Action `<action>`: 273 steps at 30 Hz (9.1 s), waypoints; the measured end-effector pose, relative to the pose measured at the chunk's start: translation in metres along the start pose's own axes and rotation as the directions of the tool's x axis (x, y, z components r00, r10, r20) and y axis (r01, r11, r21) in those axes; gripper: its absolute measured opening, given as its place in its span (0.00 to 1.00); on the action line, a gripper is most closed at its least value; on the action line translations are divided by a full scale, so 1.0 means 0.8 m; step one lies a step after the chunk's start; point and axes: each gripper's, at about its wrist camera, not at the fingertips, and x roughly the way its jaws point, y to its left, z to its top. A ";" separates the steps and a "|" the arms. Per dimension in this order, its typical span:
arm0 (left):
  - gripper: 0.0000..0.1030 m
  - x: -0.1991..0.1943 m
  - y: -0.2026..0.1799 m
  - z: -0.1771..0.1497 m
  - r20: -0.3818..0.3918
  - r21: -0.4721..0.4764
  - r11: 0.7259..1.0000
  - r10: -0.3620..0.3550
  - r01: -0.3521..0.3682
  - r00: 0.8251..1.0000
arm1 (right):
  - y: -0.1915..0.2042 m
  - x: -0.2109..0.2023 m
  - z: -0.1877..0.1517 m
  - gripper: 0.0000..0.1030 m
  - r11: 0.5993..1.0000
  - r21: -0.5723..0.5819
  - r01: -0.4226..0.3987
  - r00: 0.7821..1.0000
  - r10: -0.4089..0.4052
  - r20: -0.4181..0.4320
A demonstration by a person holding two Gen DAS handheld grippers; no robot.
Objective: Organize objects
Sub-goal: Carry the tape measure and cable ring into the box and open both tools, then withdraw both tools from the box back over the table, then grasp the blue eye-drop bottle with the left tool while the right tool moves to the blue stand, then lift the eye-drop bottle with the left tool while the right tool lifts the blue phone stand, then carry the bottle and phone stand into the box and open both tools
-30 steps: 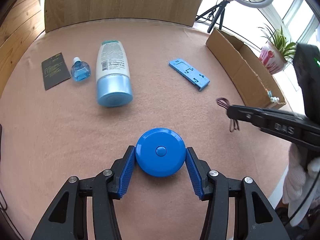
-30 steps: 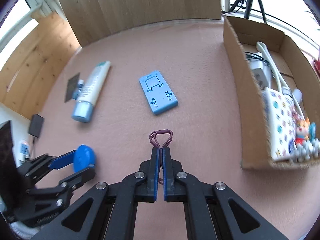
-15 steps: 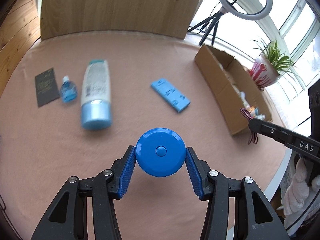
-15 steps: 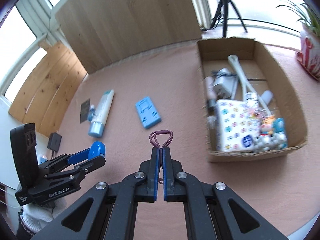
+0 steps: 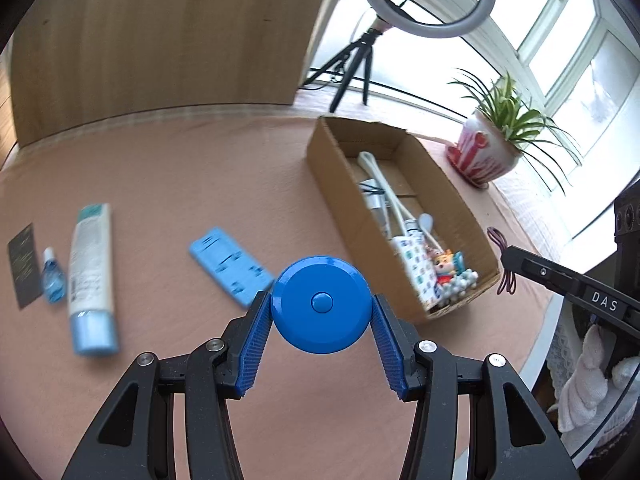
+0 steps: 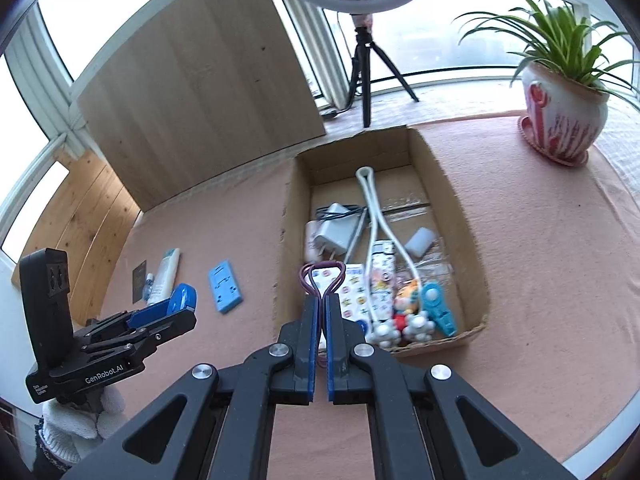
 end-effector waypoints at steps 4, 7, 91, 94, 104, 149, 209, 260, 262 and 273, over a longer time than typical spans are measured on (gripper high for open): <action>0.52 0.021 -0.030 0.025 -0.005 0.053 0.999 -0.013 0.013 1.000 | -0.015 -0.001 0.004 0.03 1.000 0.015 0.009 1.000 -0.010 0.019; 0.52 0.039 -0.053 0.050 -0.010 0.079 0.996 -0.032 0.033 0.999 | -0.026 0.006 0.004 0.03 0.999 0.034 0.006 1.000 -0.007 0.015; 0.61 -0.073 0.117 -0.095 -0.063 -0.242 0.956 0.152 -0.163 0.986 | 0.102 0.059 -0.030 0.51 0.986 -0.067 -0.152 0.986 0.146 -0.084; 0.61 -0.081 0.136 -0.105 -0.060 -0.278 0.944 0.169 -0.179 0.984 | 0.117 0.069 -0.031 0.51 0.984 -0.082 -0.155 0.983 0.146 -0.108; 0.60 -0.115 0.207 -0.113 -0.026 -0.371 0.901 0.234 -0.227 0.972 | 0.154 0.096 -0.031 0.48 0.981 -0.127 -0.147 0.980 0.127 -0.151; 0.36 0.002 0.310 0.004 -0.122 -0.319 0.889 0.305 -0.328 0.945 | 0.197 0.235 -0.002 0.40 0.949 -0.313 -0.023 0.966 -0.060 -0.253; 0.32 -0.066 0.228 -0.145 -0.099 -0.404 0.907 0.085 -0.119 0.991 | 0.153 0.145 -0.082 0.32 0.990 -0.115 -0.086 0.962 0.052 -0.269; 0.33 0.031 -0.018 0.043 -0.029 -0.066 0.997 -0.030 0.028 0.999 | 0.030 -0.001 -0.008 0.32 0.998 -0.050 0.047 0.998 -0.045 0.035; 0.33 0.040 -0.027 0.051 -0.026 -0.061 0.998 -0.028 0.026 0.999 | 0.021 0.001 -0.005 0.32 0.998 -0.042 0.055 0.998 -0.053 0.038; 0.33 0.094 -0.076 0.091 -0.017 -0.013 1.000 0.001 -0.001 1.000 | -0.014 0.019 0.013 0.32 0.997 -0.019 0.079 0.996 -0.078 0.049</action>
